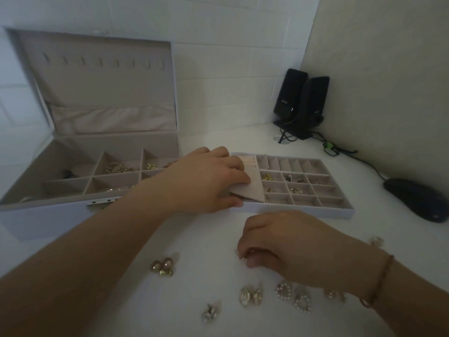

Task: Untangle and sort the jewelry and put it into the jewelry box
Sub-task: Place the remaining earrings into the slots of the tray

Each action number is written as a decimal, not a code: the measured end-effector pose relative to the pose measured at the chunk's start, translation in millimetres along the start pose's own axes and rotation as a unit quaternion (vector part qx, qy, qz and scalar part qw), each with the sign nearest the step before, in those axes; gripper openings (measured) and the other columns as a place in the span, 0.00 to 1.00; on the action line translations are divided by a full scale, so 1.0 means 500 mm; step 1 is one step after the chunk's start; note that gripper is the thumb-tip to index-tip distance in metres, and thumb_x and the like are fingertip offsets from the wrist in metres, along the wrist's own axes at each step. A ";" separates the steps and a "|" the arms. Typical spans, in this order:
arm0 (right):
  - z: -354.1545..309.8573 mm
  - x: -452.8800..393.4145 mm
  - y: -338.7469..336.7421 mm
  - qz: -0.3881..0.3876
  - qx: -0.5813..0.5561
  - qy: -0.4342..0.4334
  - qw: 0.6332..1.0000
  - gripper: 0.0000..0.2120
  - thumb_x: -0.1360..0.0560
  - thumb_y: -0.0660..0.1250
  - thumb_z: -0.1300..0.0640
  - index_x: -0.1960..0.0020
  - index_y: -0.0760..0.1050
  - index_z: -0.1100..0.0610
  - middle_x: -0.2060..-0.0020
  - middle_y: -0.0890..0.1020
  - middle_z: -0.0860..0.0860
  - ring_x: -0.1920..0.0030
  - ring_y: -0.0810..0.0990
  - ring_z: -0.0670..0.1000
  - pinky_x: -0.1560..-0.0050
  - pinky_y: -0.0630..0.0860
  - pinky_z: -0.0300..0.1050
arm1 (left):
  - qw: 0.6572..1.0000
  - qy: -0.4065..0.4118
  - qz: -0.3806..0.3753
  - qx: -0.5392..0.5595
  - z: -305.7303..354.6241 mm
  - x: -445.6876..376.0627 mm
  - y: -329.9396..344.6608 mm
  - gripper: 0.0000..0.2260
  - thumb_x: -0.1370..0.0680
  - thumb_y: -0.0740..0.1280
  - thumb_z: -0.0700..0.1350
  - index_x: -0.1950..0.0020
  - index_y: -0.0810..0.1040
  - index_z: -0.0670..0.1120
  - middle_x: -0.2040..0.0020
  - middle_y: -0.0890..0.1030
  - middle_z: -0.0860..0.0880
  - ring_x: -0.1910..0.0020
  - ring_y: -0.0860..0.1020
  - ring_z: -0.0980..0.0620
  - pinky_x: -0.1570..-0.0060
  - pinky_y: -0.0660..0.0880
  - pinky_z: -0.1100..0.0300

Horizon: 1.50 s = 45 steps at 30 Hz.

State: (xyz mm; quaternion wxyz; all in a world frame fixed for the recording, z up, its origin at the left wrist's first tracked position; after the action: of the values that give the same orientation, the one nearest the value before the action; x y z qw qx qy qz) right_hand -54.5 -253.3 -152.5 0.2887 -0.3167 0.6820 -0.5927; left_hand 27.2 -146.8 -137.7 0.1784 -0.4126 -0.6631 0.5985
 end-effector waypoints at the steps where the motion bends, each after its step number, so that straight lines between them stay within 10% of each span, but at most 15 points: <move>1: 0.002 0.000 0.000 0.000 -0.004 -0.001 1.000 0.08 0.22 0.60 0.48 0.47 0.77 0.45 0.50 0.77 0.42 0.49 0.76 0.44 0.49 0.73 0.44 | 1.000 -0.001 -0.001 -0.001 -0.001 -0.001 0.001 0.22 0.23 0.61 0.64 0.32 0.71 0.58 0.35 0.73 0.57 0.38 0.70 0.50 0.45 0.70 0.53; 7: 0.084 0.029 -0.062 0.026 -0.113 0.089 0.989 0.04 0.26 0.66 0.51 0.55 0.79 0.42 0.60 0.80 0.36 0.55 0.78 0.37 0.54 0.71 0.26 | 1.000 0.004 0.009 -0.004 -0.003 0.000 0.001 0.22 0.24 0.61 0.64 0.33 0.72 0.58 0.36 0.75 0.56 0.40 0.72 0.49 0.48 0.71 0.53; 13: 0.262 0.113 -0.114 0.243 -0.170 0.262 0.918 0.07 0.28 0.71 0.60 0.58 0.81 0.47 0.67 0.82 0.40 0.66 0.78 0.38 0.63 0.70 0.25 | 1.000 0.006 0.022 -0.014 -0.007 0.001 0.007 0.23 0.25 0.56 0.65 0.35 0.74 0.58 0.40 0.77 0.56 0.44 0.74 0.49 0.51 0.73 0.53; 22: 0.331 0.139 -0.084 0.199 -0.055 0.338 0.918 0.10 0.27 0.70 0.56 0.61 0.76 0.41 0.65 0.78 0.36 0.62 0.76 0.42 0.65 0.65 0.33 | 1.000 0.009 0.025 -0.005 -0.005 0.003 0.005 0.24 0.26 0.54 0.65 0.36 0.76 0.56 0.40 0.78 0.55 0.44 0.75 0.49 0.52 0.74 0.53; 34: 0.292 0.136 -0.118 0.249 -0.067 0.298 0.919 0.14 0.27 0.70 0.58 0.63 0.73 0.40 0.66 0.80 0.41 0.64 0.78 0.45 0.64 0.68 0.33 | 1.000 0.006 0.014 -0.008 -0.005 0.001 0.007 0.23 0.25 0.58 0.65 0.35 0.75 0.57 0.39 0.77 0.55 0.43 0.74 0.49 0.51 0.72 0.53; 45: 0.023 0.043 -0.048 -0.014 -0.068 0.022 0.997 0.16 0.25 0.63 0.41 0.38 0.70 0.36 0.41 0.73 0.31 0.42 0.73 0.36 0.42 0.70 0.33 | 1.000 -0.003 -0.006 -0.004 -0.001 -0.001 0.003 0.22 0.24 0.60 0.65 0.33 0.72 0.57 0.36 0.74 0.56 0.39 0.71 0.50 0.46 0.71 0.52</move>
State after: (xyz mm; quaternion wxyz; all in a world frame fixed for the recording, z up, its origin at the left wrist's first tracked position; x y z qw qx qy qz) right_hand -57.4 -279.6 -130.6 0.2428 -0.3321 0.7220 -0.5562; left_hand 28.3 -146.8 -138.7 0.1779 -0.4075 -0.6687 0.5960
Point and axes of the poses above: each hand's wrist, its own x-axis away from the middle knuckle, its own y-axis out of the palm, z = x × y, the point moved 6 cm from there along -x, towards the middle knuckle
